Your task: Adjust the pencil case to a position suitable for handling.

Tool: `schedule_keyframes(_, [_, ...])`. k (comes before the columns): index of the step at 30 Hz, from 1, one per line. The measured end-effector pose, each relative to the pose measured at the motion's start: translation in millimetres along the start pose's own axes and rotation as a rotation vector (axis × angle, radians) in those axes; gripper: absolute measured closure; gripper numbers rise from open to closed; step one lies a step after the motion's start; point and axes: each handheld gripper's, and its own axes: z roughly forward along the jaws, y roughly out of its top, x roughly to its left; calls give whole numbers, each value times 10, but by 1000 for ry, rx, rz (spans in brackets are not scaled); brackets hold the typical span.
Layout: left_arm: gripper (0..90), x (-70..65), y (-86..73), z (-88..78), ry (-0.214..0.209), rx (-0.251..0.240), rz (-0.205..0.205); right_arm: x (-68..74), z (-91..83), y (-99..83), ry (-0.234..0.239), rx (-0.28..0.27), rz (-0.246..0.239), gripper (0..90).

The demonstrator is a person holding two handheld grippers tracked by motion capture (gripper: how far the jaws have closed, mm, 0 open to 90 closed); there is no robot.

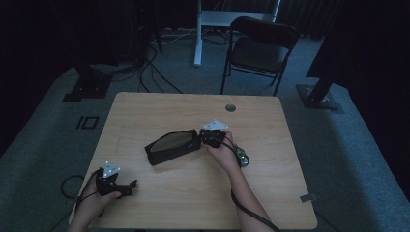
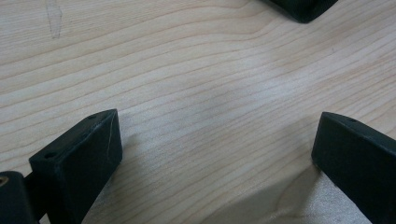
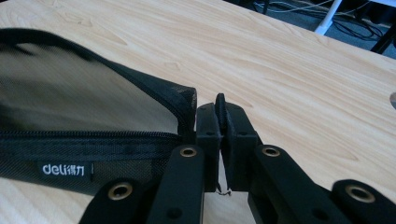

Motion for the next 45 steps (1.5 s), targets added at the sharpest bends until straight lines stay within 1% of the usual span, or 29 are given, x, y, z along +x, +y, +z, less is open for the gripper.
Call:
schedule_keyframes(6, [21, 0, 0, 0, 0, 0, 0, 21, -122, -97, -7, -2, -1, 862])
schedule_keyframes(12, [21, 0, 0, 0, 0, 0, 0, 30, -226, -211, -3, -8, 23, 864])
schedule_keyframes(19, [21, 0, 0, 0, 0, 0, 0, -2, -379, -304, -13, -12, 36, 864])
schedule_keyframes(21, [21, 0, 0, 0, 0, 0, 0, -21, -435, -343, -14, -12, 48, 864])
schedule_keyframes(22, [21, 0, 0, 0, 0, 0, 0, -21, -435, -343, -14, -12, 48, 864])
schedule_keyframes(23, [21, 0, 0, 0, 0, 0, 0, -29, -459, -360, -18, -11, 43, 864])
schedule_keyframes(25, [21, 0, 0, 0, 0, 0, 0, -53, -540, -415, -24, -10, 50, 863])
schedule_keyframes(32, [21, 0, 0, 0, 0, 0, 0, -101, -694, -511, -48, -7, 63, 863])
schedule_keyframes(38, [21, 0, 0, 0, 0, 1, 0, -117, -801, -588, -58, -10, 68, 862])
schedule_keyframes(41, [21, 0, 1, -2, 0, 2, 0, -128, -844, -620, -70, -11, 64, 863])
schedule_keyframes(45, [21, 0, 1, -1, 0, 2, 0, -155, -906, -665, -72, -13, 77, 862])
